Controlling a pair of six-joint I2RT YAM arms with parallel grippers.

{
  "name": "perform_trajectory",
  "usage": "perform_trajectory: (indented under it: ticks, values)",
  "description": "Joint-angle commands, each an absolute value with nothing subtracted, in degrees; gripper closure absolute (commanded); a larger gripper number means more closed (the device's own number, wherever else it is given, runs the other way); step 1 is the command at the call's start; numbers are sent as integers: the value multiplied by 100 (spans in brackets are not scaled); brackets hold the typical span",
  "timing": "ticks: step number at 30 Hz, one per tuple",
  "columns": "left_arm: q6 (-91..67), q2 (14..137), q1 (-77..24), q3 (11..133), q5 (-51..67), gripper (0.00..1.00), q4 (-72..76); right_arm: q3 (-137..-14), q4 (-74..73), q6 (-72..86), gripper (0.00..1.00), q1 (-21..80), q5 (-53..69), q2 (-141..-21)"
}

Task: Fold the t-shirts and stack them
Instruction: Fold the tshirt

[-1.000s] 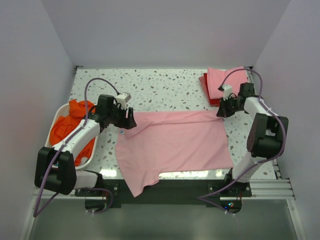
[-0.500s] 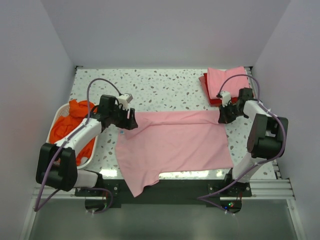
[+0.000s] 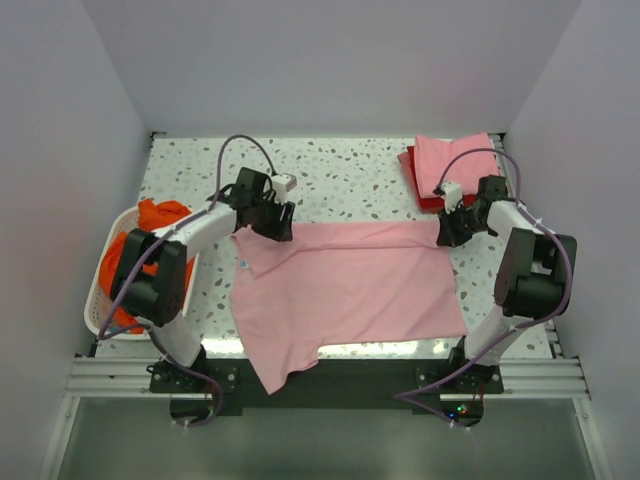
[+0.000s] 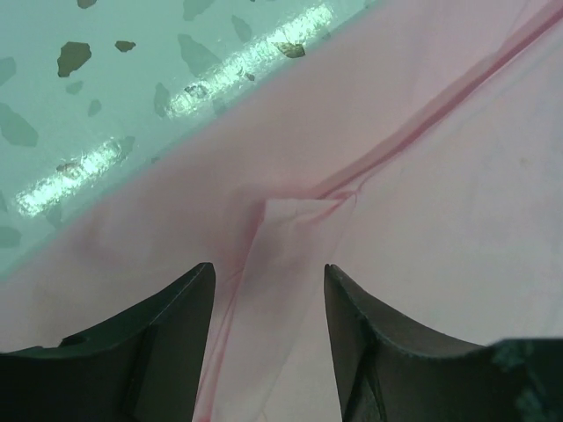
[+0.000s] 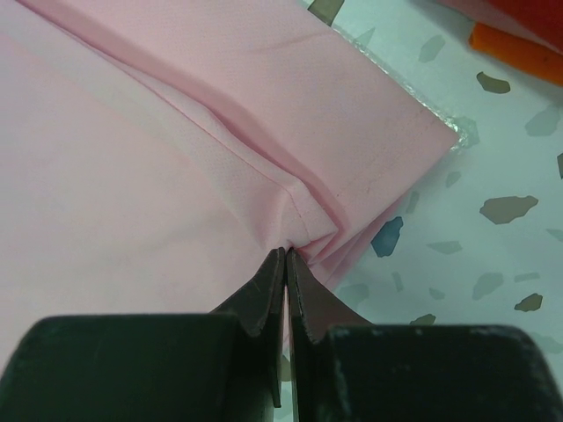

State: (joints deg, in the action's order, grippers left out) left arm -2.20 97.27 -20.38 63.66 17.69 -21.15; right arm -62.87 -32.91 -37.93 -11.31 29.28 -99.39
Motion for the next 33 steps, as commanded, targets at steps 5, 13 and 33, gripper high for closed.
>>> perform_trajectory:
  ticks: [5,13,33]
  values:
    - [-70,10415,-2039,6952,1985,53,-2408,-6390,-3155,-3771,96,-1143,3085,-9905]
    - [-97,10591,-2039,6987,2285,76,-2391,-6398,-3146,-3762,97,-1143,3120,-9923]
    - [-308,9308,-2188,5828,3058,100,-2452,-6328,-3146,-3841,98,-1222,3120,-9791]
